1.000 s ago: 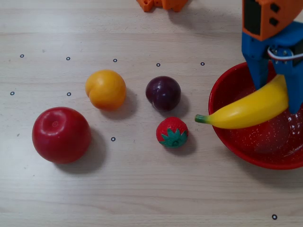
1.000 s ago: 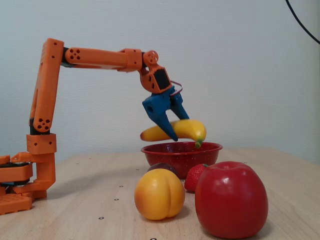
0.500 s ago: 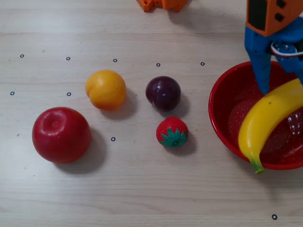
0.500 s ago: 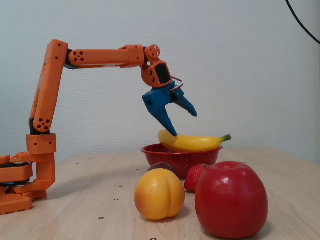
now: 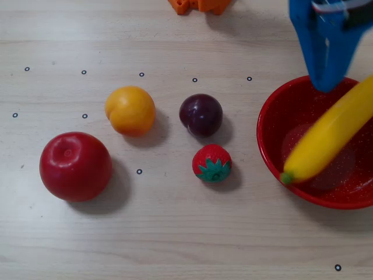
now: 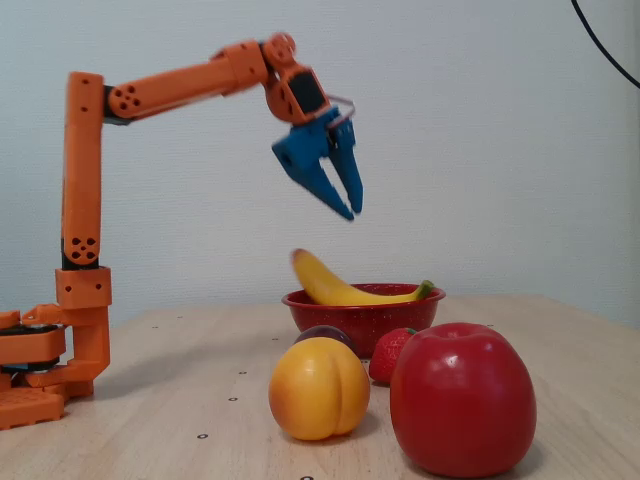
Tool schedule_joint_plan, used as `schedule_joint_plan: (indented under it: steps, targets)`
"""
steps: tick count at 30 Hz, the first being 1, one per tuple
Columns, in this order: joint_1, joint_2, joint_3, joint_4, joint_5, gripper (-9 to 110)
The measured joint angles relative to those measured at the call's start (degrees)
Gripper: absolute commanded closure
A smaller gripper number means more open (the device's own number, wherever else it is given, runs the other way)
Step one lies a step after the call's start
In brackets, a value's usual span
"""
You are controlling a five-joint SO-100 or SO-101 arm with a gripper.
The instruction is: Put the banana in the red bowl.
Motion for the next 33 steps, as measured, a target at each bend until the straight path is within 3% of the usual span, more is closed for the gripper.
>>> schedule_joint_plan:
  steps: [7,20,33]
  targets:
    - [-6.6,14.3,12.9,-1.4,-1.8,101]
    - [-22.1,51.9,61.3,-27.8,-2.3,101]
    - [-22.8,85.7,105.3,-39.6,-2.3,101]
